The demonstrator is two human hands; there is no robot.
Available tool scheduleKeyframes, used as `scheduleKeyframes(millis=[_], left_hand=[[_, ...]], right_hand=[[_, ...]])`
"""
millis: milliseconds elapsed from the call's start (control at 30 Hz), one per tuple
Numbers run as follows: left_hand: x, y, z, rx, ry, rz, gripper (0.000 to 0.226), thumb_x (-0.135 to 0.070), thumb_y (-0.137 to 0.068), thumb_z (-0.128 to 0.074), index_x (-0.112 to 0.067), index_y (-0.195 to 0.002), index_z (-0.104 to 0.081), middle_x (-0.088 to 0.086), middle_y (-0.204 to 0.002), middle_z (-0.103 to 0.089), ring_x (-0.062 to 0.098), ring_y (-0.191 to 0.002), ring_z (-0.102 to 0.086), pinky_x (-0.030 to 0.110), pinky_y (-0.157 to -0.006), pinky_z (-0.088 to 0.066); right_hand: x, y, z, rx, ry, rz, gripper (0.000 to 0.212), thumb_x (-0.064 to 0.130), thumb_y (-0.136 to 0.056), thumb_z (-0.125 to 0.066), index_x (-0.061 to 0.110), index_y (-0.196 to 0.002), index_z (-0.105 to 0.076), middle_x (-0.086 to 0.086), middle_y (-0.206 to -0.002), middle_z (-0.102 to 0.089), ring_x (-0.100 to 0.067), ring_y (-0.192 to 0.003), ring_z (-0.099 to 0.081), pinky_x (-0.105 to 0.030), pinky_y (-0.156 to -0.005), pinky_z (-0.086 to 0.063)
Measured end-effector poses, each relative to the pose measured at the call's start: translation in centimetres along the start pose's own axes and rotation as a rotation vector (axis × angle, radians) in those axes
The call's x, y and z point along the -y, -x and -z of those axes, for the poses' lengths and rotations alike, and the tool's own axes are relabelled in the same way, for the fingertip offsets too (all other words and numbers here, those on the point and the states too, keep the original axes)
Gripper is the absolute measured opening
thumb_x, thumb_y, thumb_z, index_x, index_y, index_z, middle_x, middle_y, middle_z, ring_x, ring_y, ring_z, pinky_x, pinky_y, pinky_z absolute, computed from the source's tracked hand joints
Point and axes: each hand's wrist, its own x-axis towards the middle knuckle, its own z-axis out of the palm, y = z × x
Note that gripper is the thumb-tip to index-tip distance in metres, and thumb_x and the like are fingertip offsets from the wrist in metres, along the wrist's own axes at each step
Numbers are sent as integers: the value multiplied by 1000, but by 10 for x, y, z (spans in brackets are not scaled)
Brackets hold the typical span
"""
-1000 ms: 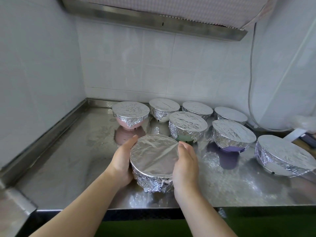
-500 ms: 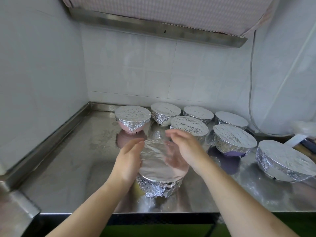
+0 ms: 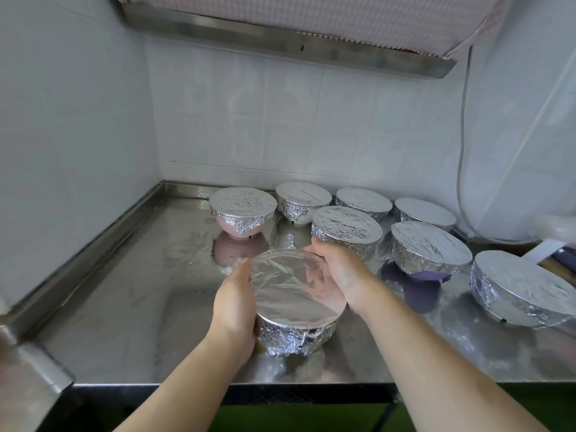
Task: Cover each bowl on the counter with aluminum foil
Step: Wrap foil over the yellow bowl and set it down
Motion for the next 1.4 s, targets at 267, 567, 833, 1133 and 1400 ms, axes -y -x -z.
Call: scheduleKeyframes(millis=[267,567,833,1133,1400], left_hand=[[-3,6,2,37,49,-25,36,-37,-107,-53,-11,-109,-79,11,-103,-80,29,-93,-78,43,-89,-57],[14,22,-7,72,166,-56,41,-44,-106,-48,-16,-114,-78,11,-113,-79,30,-109,-74,51,-108,-50],[28,13,-10,-53,213,-88,37,-46,-99,-51,-25,-100,-81,4,-111,-79,28,-112,-72,48,-110,-48],[23,13,1,-5,31,-128,36,-39,-104,-49,-18,-107,-78,5,-108,-80,25,-105,-75,45,-101,-54],[19,28,31,277,-419,-365,67,-54,-84,-82,-39,-142,-51,-23,-128,-69,-3,-122,-63,25,-101,-46]], right_hand=[[0,24,4,-112,-309,-90,54,49,-110,-44,6,-116,-76,-17,-99,-81,-30,-86,-78,-39,-82,-59],[-31,62,-17,-301,-718,-2,40,45,-107,-51,16,-100,-77,-7,-95,-82,-24,-82,-77,-38,-79,-56],[-45,64,-34,-329,-915,-8,42,48,-105,-51,17,-105,-79,-11,-104,-81,-34,-101,-75,-46,-96,-54],[-53,60,-28,-343,-808,-3,40,47,-109,-49,17,-113,-76,-8,-106,-82,-31,-108,-74,-51,-108,-53],[-77,75,-7,-298,-540,298,38,39,-100,-57,21,-132,-70,-7,-131,-73,-27,-129,-65,-60,-116,-44]])
